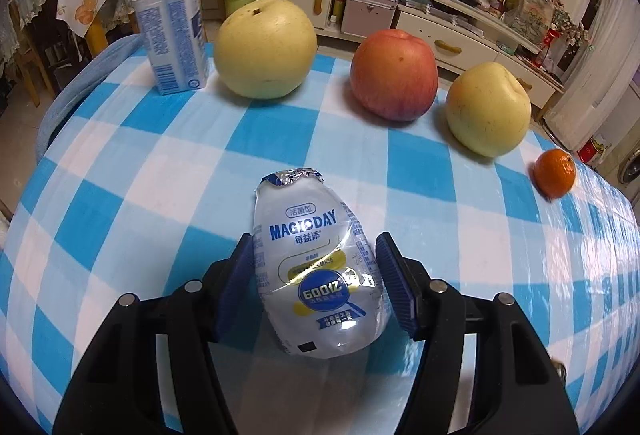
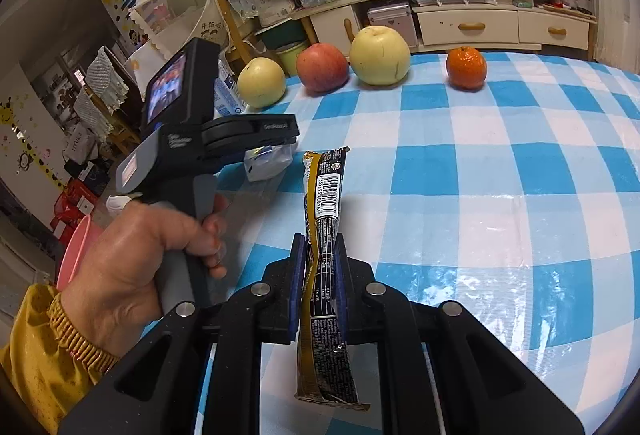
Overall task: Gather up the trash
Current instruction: 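Carry the pouch and gold bar to the pink bucket and open both grippers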
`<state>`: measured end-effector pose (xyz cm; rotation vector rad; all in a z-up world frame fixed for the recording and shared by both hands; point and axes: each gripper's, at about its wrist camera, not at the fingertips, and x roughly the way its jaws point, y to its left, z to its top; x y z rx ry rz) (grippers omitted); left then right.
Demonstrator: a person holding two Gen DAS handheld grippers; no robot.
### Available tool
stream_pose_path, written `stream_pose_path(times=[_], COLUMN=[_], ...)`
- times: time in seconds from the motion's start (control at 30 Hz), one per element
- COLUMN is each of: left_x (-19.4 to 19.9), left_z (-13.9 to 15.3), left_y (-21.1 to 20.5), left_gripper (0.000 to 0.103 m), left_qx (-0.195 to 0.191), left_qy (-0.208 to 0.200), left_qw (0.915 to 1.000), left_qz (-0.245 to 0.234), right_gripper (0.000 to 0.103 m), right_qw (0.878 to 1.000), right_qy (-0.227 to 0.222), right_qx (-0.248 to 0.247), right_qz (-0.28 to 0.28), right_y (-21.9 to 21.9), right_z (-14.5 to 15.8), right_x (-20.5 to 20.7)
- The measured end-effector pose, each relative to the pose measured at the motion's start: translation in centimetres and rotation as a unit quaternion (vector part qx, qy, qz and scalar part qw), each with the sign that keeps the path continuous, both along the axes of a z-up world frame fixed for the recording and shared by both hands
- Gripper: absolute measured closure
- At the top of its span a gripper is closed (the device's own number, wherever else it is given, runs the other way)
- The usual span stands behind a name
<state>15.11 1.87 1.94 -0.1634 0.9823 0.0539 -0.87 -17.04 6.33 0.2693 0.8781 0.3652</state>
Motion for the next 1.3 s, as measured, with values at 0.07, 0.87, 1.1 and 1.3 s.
stream_pose_path(times=[0.07, 0.87, 1.1, 1.3], left_x=[-0.8, -13.9, -16.5, -18.5], left_z=[0.0, 2.2, 2.3, 3.0], left_y=[0.5, 6.5, 8.0, 9.2], left_gripper=[0.04, 0.04, 0.04, 0.04], left_qx=[-0.004, 0.001, 0.017, 0.039], left_qy=[0.0, -0.028, -0.034, -0.053], left_qw=[1.0, 0.9982, 0.9974, 0.9958], left_qz=[-0.002, -0.053, -0.061, -0.064], right_gripper=[0.088, 0.088, 0.088, 0.088], right_qw=[1.0, 0.999, 1.0, 0.999], right_qy=[0.002, 0.006, 0.005, 0.012], right_qx=[0.002, -0.009, -0.009, -0.006], right_qz=[0.003, 0.031, 0.027, 0.035], right_y=[0.1, 2.7, 3.4, 5.0], right_z=[-0.1, -1.4, -1.7, -2.0], right_x=[0.0, -0.9, -1.5, -2.3])
